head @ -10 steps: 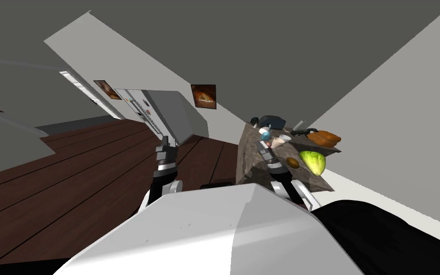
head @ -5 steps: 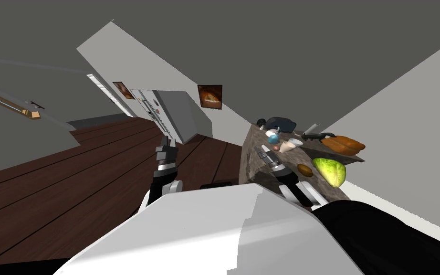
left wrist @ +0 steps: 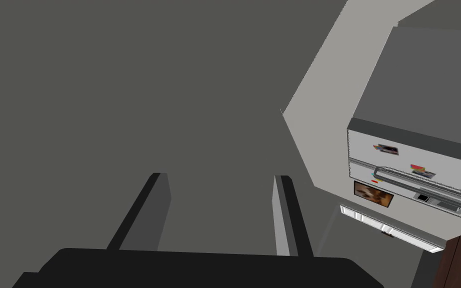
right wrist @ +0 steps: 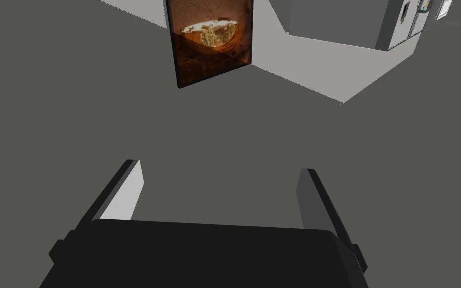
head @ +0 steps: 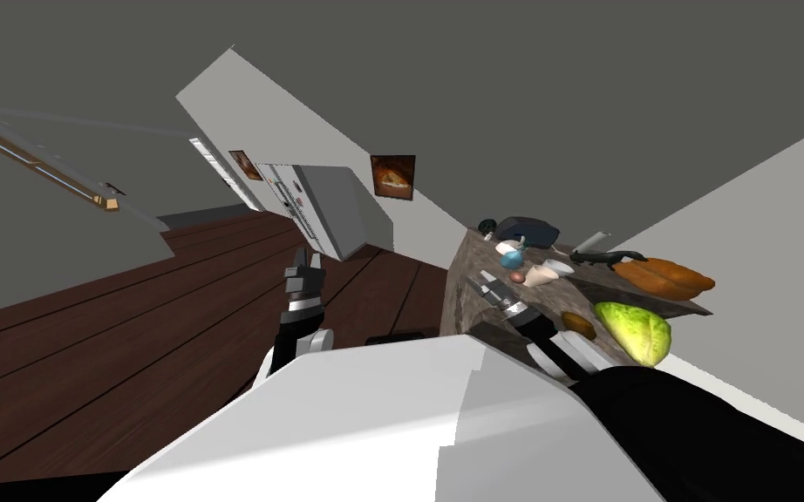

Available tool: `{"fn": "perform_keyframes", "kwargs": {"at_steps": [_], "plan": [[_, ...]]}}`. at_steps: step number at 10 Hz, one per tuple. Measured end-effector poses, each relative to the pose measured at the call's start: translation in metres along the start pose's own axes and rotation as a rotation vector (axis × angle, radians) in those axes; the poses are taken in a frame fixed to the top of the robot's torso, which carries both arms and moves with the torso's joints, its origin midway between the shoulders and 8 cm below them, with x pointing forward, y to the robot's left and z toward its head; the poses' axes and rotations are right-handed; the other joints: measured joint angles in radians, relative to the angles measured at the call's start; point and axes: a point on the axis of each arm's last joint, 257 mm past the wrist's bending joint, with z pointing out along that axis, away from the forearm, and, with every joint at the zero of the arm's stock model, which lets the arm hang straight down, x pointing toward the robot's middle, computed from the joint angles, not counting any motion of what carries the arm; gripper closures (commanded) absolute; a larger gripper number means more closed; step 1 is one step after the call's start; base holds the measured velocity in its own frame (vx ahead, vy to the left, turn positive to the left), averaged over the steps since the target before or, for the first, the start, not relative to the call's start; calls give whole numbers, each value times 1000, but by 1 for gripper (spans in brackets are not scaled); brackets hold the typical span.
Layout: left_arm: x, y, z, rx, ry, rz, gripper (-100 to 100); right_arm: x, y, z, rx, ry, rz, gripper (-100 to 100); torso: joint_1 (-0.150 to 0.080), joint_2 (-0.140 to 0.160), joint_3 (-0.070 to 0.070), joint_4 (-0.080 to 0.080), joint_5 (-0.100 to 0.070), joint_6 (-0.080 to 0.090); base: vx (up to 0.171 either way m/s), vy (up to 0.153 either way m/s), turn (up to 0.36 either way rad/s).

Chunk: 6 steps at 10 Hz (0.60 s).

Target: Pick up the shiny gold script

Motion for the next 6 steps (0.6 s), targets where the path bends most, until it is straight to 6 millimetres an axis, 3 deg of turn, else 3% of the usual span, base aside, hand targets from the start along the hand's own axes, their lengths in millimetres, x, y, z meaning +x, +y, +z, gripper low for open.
{"fn": "perform_keyframes", "kwargs": {"at_steps": [6], "plan": [[0,0,0,0,0,0,0,52,-24,-27,-37,233,-185,-100,-1,0,0,0,0,0,30,0,100]]}}
